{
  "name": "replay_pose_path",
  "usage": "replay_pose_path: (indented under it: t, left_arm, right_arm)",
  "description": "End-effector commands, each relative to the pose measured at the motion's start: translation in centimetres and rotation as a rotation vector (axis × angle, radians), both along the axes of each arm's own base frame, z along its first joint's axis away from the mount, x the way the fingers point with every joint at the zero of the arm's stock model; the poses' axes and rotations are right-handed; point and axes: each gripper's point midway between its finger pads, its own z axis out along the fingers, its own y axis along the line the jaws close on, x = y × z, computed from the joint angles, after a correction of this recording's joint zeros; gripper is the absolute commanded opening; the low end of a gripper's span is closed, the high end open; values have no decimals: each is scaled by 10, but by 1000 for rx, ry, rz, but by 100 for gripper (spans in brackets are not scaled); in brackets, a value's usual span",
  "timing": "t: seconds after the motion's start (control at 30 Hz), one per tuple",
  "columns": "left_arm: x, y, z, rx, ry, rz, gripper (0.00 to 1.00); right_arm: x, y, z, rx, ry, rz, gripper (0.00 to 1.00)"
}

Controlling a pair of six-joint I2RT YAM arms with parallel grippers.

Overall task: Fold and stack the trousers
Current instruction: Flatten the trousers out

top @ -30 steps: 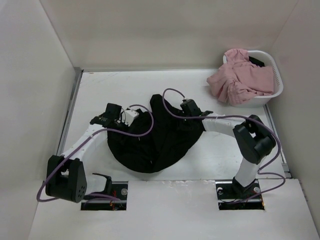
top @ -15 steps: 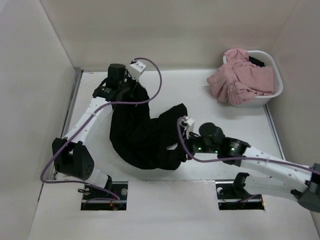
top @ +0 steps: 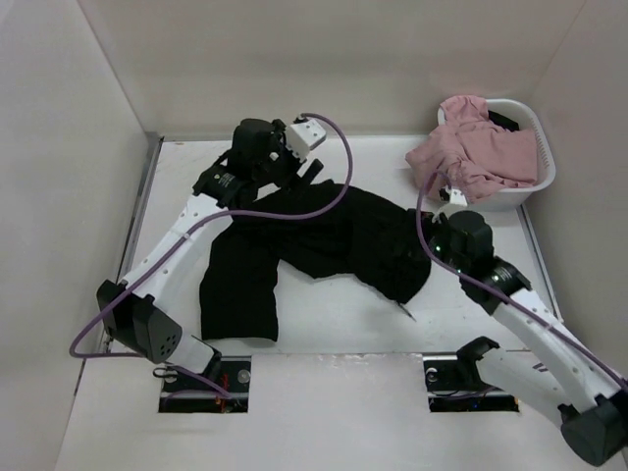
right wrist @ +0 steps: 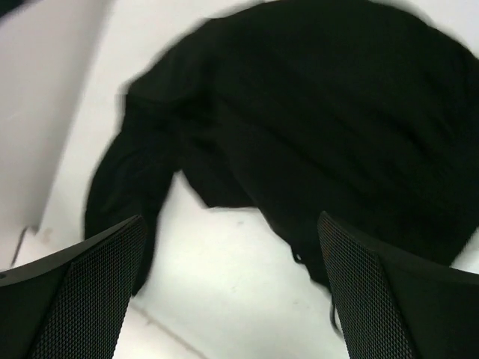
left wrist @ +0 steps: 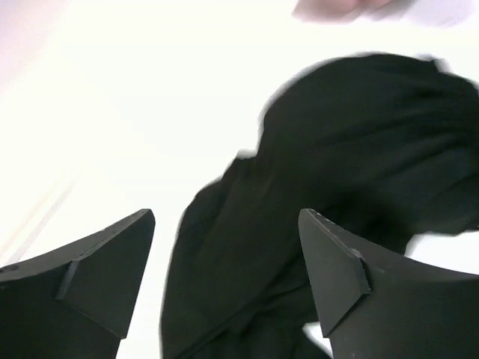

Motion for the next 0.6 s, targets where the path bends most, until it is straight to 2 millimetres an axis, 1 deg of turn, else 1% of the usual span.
replay_pose_path:
  t: [0.0, 0.03, 0.07, 0.13, 0.2, 0.27, 0.33, 0.37, 0.4, 0.43, 0.5, 0.57]
  left_arm:
    - [9, 50, -5, 73, 14, 136, 80]
    - [4, 63, -10, 89, 37, 152, 81]
    - [-5, 74, -19, 113, 72, 160, 82]
    - [-28, 90, -45, 179, 150, 164, 83]
    - [-62, 109, -91, 281, 274, 160, 82]
    - [-92, 134, -136, 366, 396, 199, 81]
    - [-115, 159, -172, 416, 491, 256, 81]
    - [-125, 168, -187, 427, 532, 273, 81]
    - [-132, 174, -200, 430, 565, 288, 81]
    - [-135, 177, -210, 430, 582, 299, 81]
    - [-130, 182, -227, 434, 587, 322, 80]
    - [-125, 184, -240, 443, 601, 337, 79]
  right_arm:
    - [27, -12, -18, 14, 99, -127, 100]
    - [30, -14, -26, 9, 130, -146, 100]
    - [32, -15, -32, 8, 157, -160, 100]
    - [33, -20, -49, -6, 216, -194, 100]
    - [28, -36, -72, -34, 311, -276, 100]
    - [13, -58, -94, -63, 406, -397, 100]
    - [-2, -75, -108, -56, 443, -495, 100]
    - [-8, -82, -115, -41, 460, -543, 100]
    - [-14, -83, -123, -27, 481, -570, 100]
    - [-19, -83, -132, -16, 504, -587, 100]
    - [-24, -81, -152, -15, 546, -612, 100]
    - [-20, -73, -170, -14, 578, -595, 100]
